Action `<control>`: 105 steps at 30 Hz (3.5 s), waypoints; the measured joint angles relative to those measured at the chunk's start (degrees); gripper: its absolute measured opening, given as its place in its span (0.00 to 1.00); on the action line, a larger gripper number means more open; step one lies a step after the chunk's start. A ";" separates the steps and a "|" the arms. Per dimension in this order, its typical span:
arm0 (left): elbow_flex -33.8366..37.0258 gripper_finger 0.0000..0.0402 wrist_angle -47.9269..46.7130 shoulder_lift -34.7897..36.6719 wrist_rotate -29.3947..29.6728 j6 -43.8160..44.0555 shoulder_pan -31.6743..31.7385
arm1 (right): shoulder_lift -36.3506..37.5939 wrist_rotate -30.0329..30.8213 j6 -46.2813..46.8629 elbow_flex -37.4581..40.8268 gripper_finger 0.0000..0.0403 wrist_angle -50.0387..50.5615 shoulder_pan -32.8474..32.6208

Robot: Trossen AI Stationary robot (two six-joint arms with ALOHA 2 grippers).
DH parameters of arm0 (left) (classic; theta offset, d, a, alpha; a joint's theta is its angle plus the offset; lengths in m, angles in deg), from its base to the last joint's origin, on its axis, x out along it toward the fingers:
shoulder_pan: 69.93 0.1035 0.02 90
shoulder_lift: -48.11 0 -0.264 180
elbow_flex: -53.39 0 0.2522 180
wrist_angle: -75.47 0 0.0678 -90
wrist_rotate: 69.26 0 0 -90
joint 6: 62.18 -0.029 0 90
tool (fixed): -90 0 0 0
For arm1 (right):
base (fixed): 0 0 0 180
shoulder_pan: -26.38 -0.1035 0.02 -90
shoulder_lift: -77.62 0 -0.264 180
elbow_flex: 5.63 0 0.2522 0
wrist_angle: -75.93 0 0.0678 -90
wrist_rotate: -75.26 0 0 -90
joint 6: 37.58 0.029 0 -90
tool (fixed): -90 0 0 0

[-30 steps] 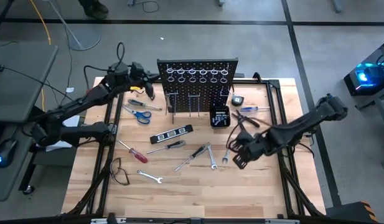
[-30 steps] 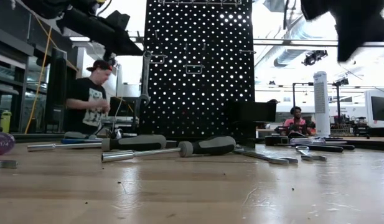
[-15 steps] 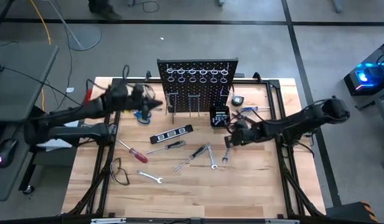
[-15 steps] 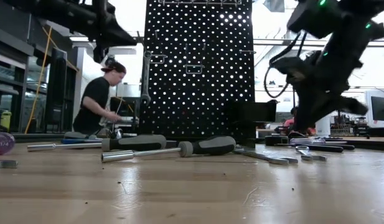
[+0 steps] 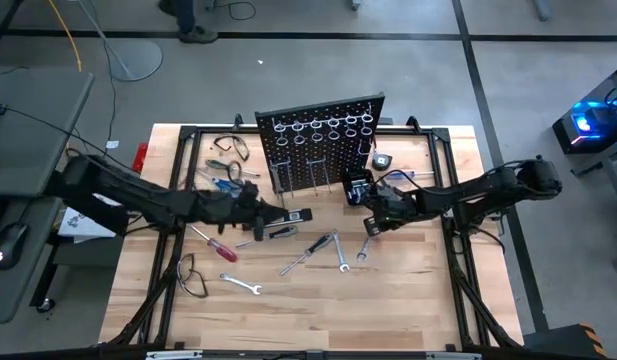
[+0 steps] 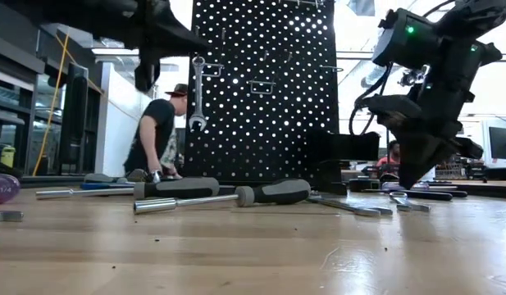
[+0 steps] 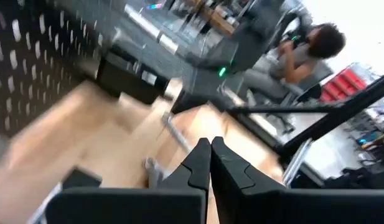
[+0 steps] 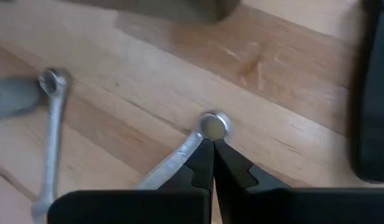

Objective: Hang tools onto peg board
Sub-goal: Hang the silver wrench on the pegboard

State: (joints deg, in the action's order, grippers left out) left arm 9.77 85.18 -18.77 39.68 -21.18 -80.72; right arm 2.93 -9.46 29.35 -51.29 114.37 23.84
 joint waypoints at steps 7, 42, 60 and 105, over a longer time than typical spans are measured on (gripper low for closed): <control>-0.08 0.00 4.10 -3.65 3.91 3.79 -1.32 | 0.15 -1.16 -6.33 -0.02 0.00 -0.69 -0.62; -22.62 0.00 7.68 -34.35 -2.46 3.88 -6.53 | -2.40 6.16 -10.00 -0.07 0.00 -5.36 -3.50; -23.00 0.00 7.29 -34.83 -1.69 3.88 -6.49 | -7.13 9.57 -9.79 -0.13 0.00 -6.96 -3.09; -45.63 0.62 -23.55 -52.62 -7.48 -14.13 -2.67 | -14.62 12.86 33.12 -0.02 0.00 -15.12 -14.15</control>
State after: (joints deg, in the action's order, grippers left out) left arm -35.85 61.63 -71.39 32.20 -35.31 -83.39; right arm -11.70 3.40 62.48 -51.32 99.25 9.69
